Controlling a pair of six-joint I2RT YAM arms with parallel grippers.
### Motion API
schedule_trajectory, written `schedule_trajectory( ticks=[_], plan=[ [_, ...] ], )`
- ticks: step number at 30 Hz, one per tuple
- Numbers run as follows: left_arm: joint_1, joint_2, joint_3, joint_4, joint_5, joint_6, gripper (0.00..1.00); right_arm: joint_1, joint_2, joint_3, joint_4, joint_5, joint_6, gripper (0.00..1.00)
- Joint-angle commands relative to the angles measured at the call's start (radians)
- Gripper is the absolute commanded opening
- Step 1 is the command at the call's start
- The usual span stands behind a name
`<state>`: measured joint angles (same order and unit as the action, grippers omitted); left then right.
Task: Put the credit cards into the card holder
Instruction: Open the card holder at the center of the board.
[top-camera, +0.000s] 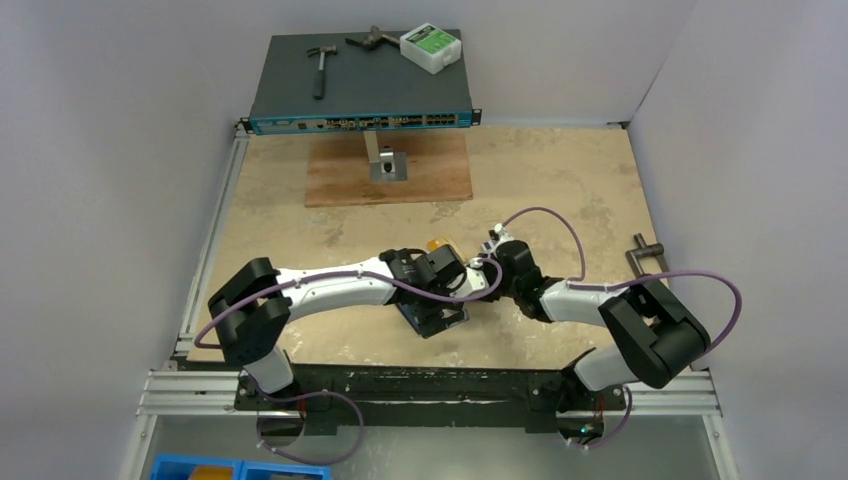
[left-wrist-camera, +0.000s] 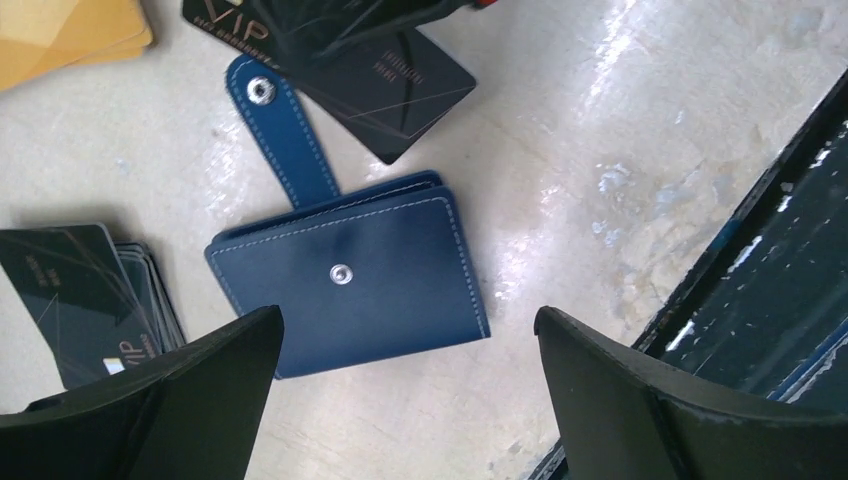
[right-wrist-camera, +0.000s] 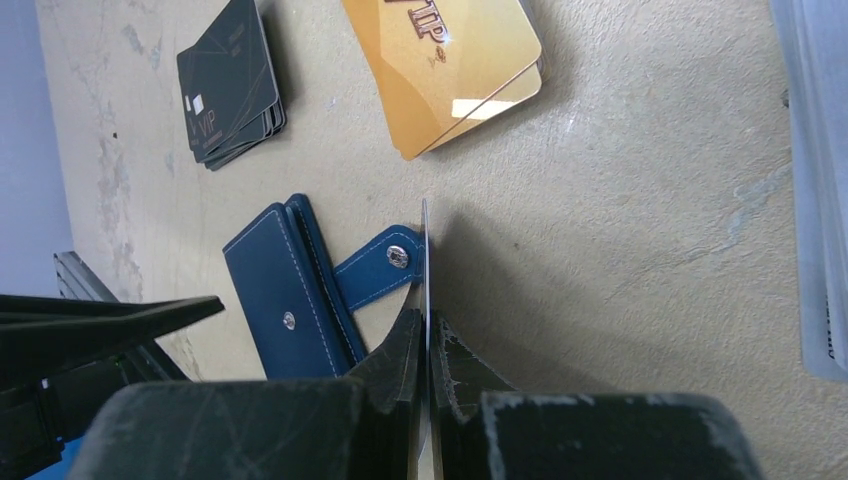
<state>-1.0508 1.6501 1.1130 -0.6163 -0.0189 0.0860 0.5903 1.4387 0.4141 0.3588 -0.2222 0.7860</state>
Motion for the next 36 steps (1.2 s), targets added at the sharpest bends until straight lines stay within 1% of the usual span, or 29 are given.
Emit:
schedule_trajectory(
  ticks=[1, 9, 18, 21, 26, 31, 33, 36],
  plan=[
    [-0.022, 0.03, 0.037, 0.026, -0.049, -0.021, 1.0, -0.001, 0.014, -0.028, -0.042, 0.019, -0.027, 0.0],
    [-0.02, 0.126, 0.028, 0.07, -0.168, 0.015, 0.99, -0.001, 0.041, -0.054, -0.003, 0.012, -0.013, 0.0],
    [-0.015, 0.076, 0.024, 0.056, -0.136, 0.014, 0.77, -0.002, 0.06, -0.069, 0.023, 0.005, -0.007, 0.0],
    [0.001, 0.052, 0.019, 0.047, -0.113, 0.013, 0.7, -0.002, 0.07, -0.07, 0.029, 0.002, -0.006, 0.0],
    [0.08, 0.029, 0.012, 0.02, 0.007, -0.016, 0.63, -0.003, 0.067, -0.074, 0.034, 0.001, -0.002, 0.0],
    [0.118, 0.023, -0.005, 0.022, 0.014, -0.017, 0.57, -0.003, 0.046, -0.075, 0.02, 0.004, -0.002, 0.0],
    [0.121, 0.014, -0.005, 0.017, 0.046, -0.02, 0.55, -0.003, 0.038, -0.076, 0.013, 0.006, -0.003, 0.0],
    [0.121, -0.015, -0.01, 0.02, 0.051, -0.021, 0.49, -0.002, 0.028, -0.075, 0.005, 0.005, -0.004, 0.0]
  ],
)
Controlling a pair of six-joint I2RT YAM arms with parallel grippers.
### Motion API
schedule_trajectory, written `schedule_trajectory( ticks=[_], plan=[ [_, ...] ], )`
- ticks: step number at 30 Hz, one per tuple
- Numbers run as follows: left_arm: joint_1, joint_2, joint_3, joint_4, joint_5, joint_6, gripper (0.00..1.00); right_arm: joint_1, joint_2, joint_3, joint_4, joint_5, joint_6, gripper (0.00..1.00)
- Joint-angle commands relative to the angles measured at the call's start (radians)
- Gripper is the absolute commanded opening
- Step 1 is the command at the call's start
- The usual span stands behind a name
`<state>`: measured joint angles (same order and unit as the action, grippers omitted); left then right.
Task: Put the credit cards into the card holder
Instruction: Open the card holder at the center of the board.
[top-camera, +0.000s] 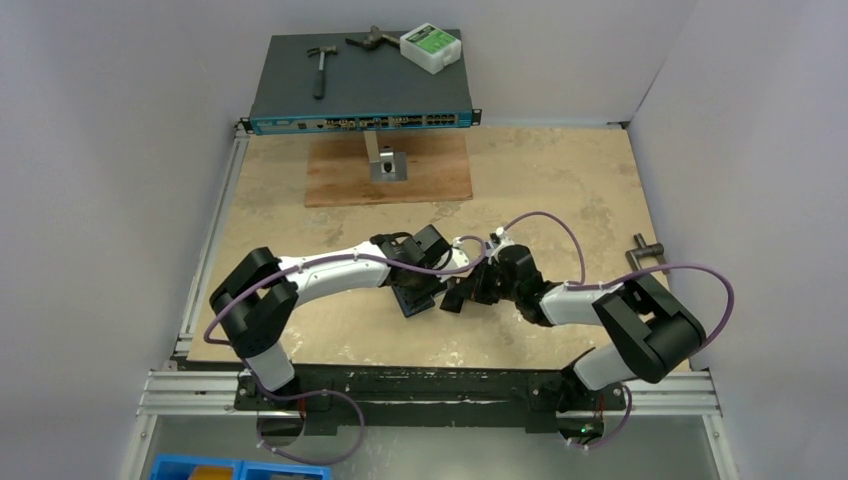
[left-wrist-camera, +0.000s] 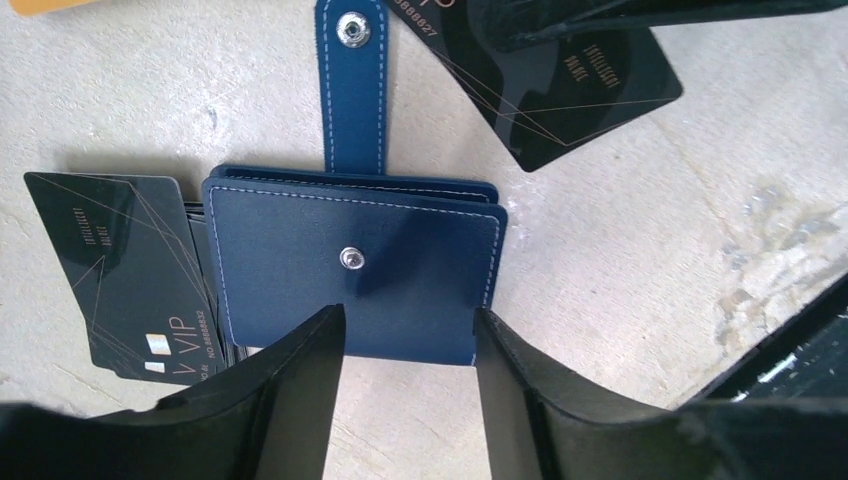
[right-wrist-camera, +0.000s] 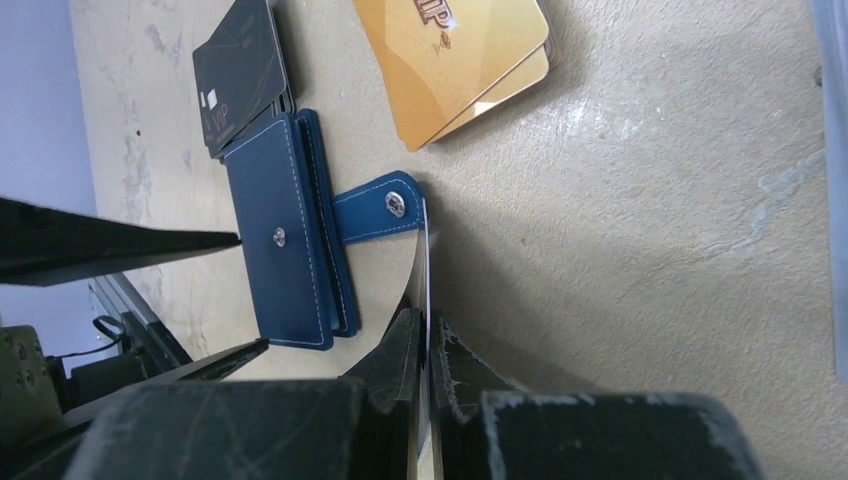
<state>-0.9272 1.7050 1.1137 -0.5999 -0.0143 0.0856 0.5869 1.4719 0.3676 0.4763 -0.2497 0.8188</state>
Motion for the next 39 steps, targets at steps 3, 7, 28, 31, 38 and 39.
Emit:
schedule_trajectory(
  ticks=[3, 7, 28, 31, 38, 39],
  plan=[
    [-0.002, -0.093, -0.02, 0.004, 0.048, -0.013, 0.47, 0.001, -0.024, -0.027, -0.121, 0.025, -0.039, 0.0],
    [-0.002, -0.127, -0.003, -0.037, 0.036, 0.021, 0.56, 0.001, -0.08, -0.021, -0.165, 0.023, -0.053, 0.0],
    [0.27, -0.641, -0.267, -0.078, 0.267, 0.826, 1.0, 0.033, -0.142, 0.346, -0.309, -0.018, -0.235, 0.0],
    [0.271, -0.535, -0.231, -0.04, 0.31, 0.811, 0.95, 0.046, -0.07, 0.39, -0.289, -0.008, -0.242, 0.0],
    [0.268, -0.508, -0.387, 0.325, 0.327, 0.852, 0.8, 0.05, 0.07, 0.441, -0.274, 0.0, -0.274, 0.0],
    [0.268, -0.498, -0.403, 0.352, 0.325, 0.873, 0.79, 0.051, 0.08, 0.439, -0.273, 0.003, -0.279, 0.0]
  ],
)
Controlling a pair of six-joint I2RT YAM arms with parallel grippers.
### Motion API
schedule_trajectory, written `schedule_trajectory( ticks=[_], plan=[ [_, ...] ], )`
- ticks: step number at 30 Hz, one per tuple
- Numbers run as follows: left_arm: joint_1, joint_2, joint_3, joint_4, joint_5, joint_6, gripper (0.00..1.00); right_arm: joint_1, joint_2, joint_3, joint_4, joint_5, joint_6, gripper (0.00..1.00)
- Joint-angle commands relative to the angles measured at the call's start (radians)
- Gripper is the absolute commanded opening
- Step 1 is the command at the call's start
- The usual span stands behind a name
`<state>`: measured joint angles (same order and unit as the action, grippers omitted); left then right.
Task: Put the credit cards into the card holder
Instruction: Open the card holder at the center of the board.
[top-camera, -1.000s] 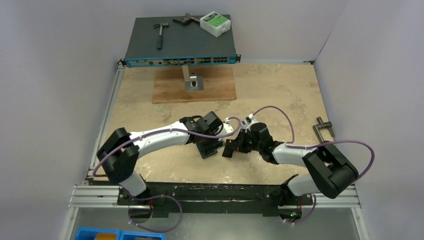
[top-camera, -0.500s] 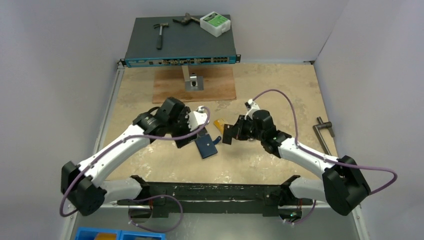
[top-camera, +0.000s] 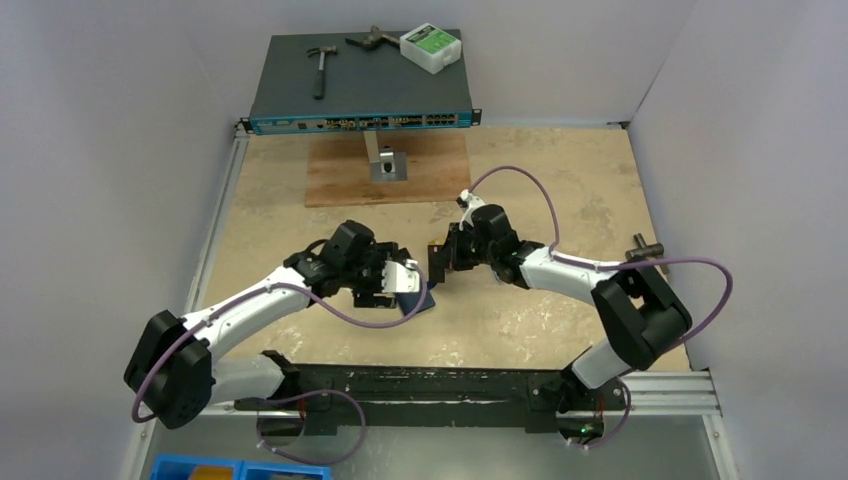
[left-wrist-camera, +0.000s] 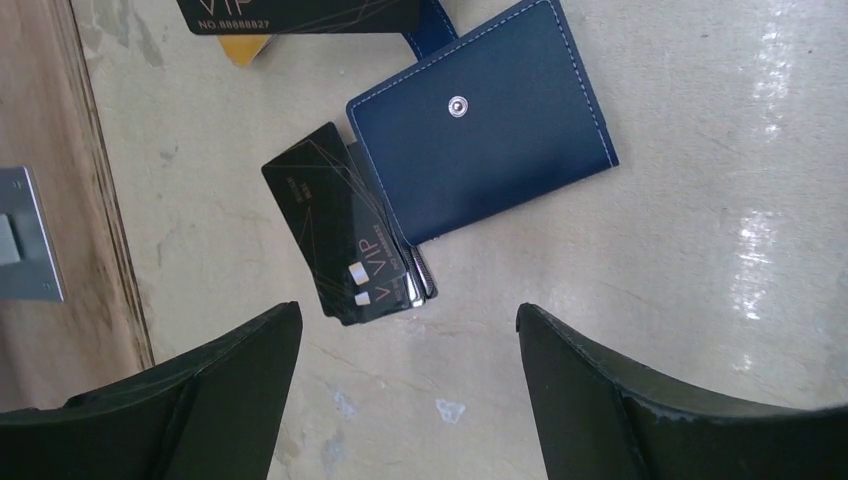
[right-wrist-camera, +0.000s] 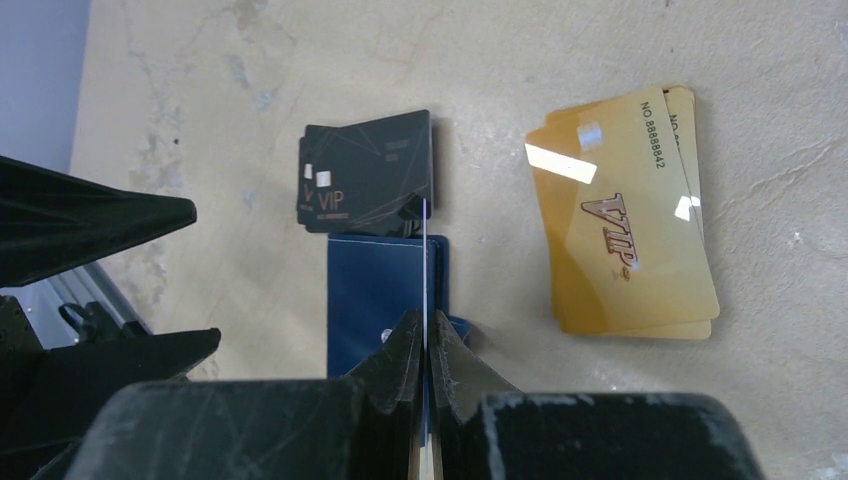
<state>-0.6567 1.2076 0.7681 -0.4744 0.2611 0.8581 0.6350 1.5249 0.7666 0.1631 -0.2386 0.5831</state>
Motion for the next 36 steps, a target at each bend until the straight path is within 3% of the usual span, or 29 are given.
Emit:
schedule_trajectory(
  ticks=[1, 14, 36],
  plan=[
    [-0.003, 0.012, -0.074, 0.257, 0.05, 0.121, 0.78, 0.003, 0.034, 0.036, 0.044, -0.008, -0.044, 0.0],
    [-0.022, 0.138, -0.187, 0.51, 0.072, 0.378, 0.76, 0.003, 0.061, -0.084, 0.163, -0.043, 0.028, 0.0],
    [-0.057, 0.156, -0.228, 0.538, 0.068, 0.403, 0.72, 0.001, 0.066, -0.211, 0.385, -0.124, 0.227, 0.0]
  ],
)
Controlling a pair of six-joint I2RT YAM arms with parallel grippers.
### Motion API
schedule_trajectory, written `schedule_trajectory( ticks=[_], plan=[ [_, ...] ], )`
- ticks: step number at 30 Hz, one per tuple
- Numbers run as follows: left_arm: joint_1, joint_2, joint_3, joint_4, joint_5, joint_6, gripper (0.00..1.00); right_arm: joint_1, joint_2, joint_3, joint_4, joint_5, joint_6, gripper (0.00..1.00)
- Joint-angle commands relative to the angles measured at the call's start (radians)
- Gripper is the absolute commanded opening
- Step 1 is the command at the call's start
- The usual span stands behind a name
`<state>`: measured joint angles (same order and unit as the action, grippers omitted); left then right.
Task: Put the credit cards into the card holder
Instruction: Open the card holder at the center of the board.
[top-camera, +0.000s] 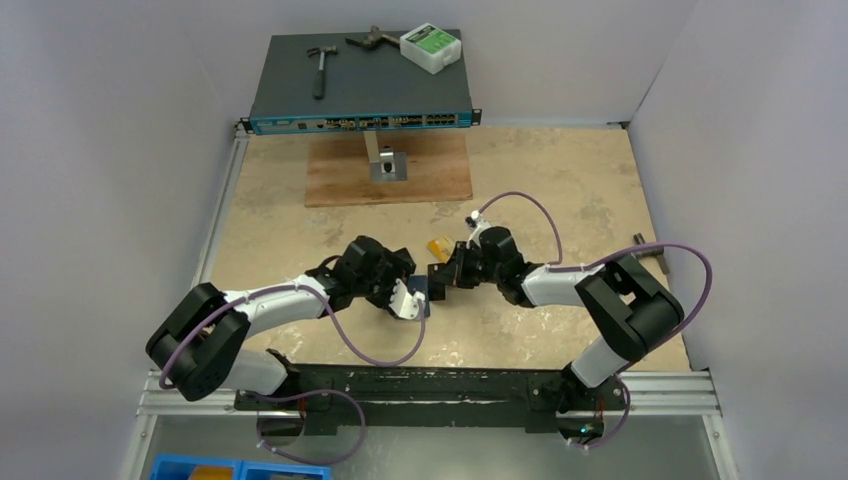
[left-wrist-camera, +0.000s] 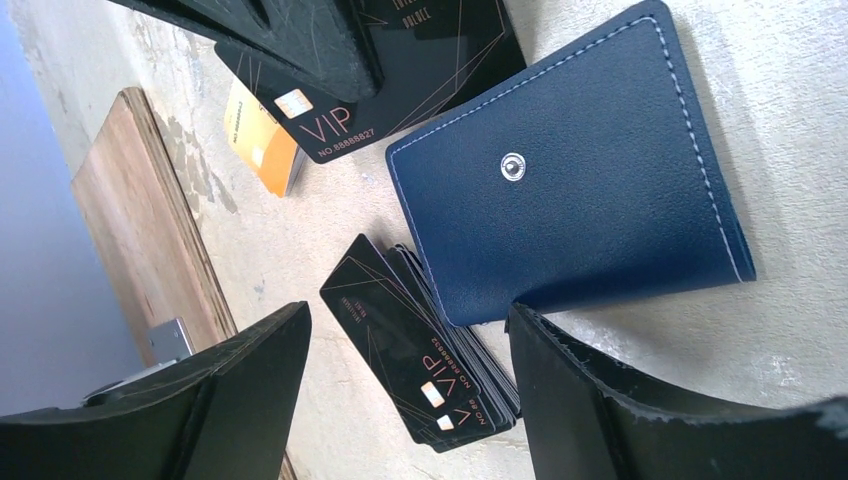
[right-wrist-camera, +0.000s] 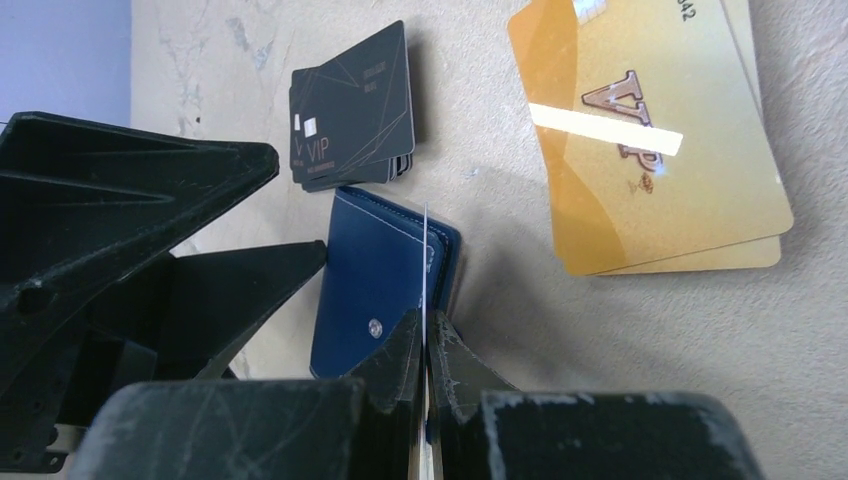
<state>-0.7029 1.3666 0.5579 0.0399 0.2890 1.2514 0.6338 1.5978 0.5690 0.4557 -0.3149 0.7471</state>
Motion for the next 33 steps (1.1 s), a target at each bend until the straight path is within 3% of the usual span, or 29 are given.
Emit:
schedule_trajectory(
  ticks=[1, 17, 33],
  plan=[
    [-0.013, -0.006, -0.02, 0.024, 0.039, 0.006, 0.72, 0.002, -0.008, -0.017, 0.103, -0.05, 0.075, 0.0],
    [-0.061, -0.045, -0.03, 0.042, -0.019, -0.07, 0.68, -0.018, -0.029, -0.074, 0.255, -0.079, 0.242, 0.0],
    [-0.063, -0.095, -0.025, 0.043, -0.039, -0.084, 0.66, -0.02, -0.017, -0.051, 0.281, -0.118, 0.256, 0.0]
  ],
)
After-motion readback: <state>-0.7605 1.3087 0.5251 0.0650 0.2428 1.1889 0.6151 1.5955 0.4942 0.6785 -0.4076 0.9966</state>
